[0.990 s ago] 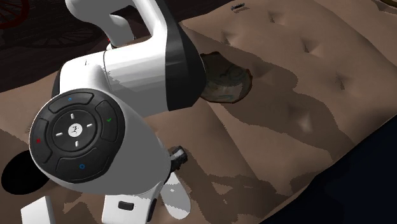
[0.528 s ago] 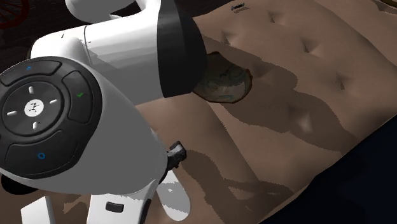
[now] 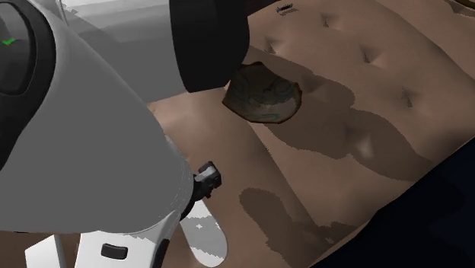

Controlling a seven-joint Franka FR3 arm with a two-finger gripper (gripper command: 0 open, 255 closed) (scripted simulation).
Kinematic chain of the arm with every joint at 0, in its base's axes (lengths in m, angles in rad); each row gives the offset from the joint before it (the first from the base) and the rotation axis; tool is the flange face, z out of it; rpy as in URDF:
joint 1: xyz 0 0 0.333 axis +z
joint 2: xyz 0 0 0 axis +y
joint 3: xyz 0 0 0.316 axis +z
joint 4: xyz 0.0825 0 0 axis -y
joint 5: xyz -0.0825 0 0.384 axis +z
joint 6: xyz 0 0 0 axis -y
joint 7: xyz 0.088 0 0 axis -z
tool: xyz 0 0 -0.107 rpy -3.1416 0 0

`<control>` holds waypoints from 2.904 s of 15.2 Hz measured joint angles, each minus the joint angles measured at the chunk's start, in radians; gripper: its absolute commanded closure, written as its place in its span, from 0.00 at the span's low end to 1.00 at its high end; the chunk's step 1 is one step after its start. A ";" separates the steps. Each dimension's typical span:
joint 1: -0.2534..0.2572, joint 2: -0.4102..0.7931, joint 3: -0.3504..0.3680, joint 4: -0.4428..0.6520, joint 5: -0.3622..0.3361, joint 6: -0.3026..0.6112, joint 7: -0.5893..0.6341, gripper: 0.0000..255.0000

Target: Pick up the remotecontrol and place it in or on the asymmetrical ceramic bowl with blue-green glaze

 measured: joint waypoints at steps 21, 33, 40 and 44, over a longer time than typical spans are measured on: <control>0.148 -0.217 0.023 -0.136 -0.064 -0.069 0.157 1.00; 0.333 -0.448 0.127 -0.424 -0.130 0.001 0.431 1.00; 0.378 -0.491 0.166 -0.542 -0.138 0.079 0.514 1.00; 0.379 -0.497 0.167 -0.596 -0.139 0.128 0.517 1.00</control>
